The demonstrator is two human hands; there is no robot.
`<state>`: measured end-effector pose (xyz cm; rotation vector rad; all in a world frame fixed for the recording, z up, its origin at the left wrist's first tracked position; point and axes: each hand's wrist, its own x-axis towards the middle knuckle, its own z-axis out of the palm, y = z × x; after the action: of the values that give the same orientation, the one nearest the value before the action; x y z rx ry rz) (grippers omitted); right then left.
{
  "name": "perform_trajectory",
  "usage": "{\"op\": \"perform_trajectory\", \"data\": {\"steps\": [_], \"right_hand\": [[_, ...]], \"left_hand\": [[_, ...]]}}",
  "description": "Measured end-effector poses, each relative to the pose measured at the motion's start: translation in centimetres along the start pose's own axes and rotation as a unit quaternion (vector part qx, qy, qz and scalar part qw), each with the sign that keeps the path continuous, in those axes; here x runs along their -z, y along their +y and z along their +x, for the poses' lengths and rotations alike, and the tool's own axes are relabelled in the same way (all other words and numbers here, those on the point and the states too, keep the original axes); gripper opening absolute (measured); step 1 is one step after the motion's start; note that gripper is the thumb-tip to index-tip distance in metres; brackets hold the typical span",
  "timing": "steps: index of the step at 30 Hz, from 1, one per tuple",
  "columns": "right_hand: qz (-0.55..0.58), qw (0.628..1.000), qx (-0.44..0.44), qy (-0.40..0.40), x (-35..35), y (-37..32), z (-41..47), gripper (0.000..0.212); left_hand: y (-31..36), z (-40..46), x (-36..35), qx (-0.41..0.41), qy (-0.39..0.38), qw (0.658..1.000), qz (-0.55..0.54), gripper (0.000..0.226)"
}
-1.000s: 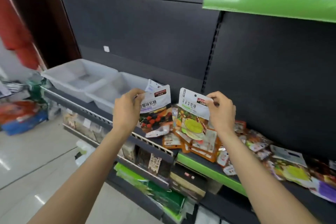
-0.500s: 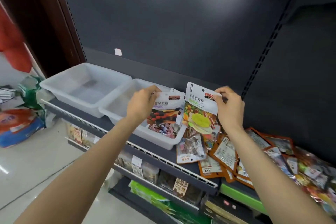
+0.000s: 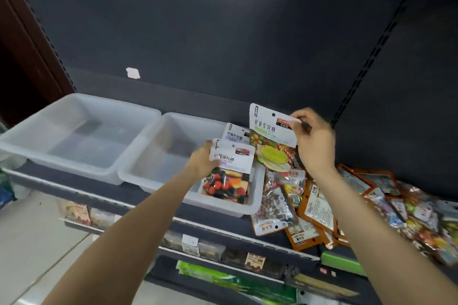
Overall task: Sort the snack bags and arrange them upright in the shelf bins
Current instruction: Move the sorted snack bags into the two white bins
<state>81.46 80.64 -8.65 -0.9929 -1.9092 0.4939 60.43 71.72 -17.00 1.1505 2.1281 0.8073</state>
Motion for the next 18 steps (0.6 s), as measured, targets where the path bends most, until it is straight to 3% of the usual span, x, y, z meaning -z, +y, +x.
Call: {"op": "perform_trajectory", "data": {"steps": [3,6,9,13,16,18], "right_hand": [[-0.025,0.999,0.015,0.042,0.1,-1.2,-0.3,0.006],[-0.009,0.999,0.002,0.050,0.1,-2.1,-0.3,0.006],[0.050,0.998,-0.037,0.002,-0.4,-2.4,-0.4,0.014],[0.124,0.982,-0.131,-0.057,-2.8,-2.1,-1.1,0.028],[0.055,0.981,-0.156,-0.107,-5.9,-0.5,-2.3,0.022],[-0.012,0.976,-0.170,-0.137,-7.7,0.6,-3.3,0.029]], "left_hand": [[-1.7,0.7,-0.3,0.044,-0.033,0.997,0.052,0.056],[-2.5,1.1,-0.4,0.052,-0.034,0.997,0.034,0.053],[-2.3,1.5,-0.4,0.027,-0.049,0.998,-0.021,0.048],[-2.3,1.5,0.3,0.070,-0.062,0.978,-0.184,0.036],[-2.5,0.9,1.1,0.091,-0.075,0.957,-0.265,0.034],[-2.6,0.6,1.3,0.075,-0.084,0.958,-0.262,0.033]]}}
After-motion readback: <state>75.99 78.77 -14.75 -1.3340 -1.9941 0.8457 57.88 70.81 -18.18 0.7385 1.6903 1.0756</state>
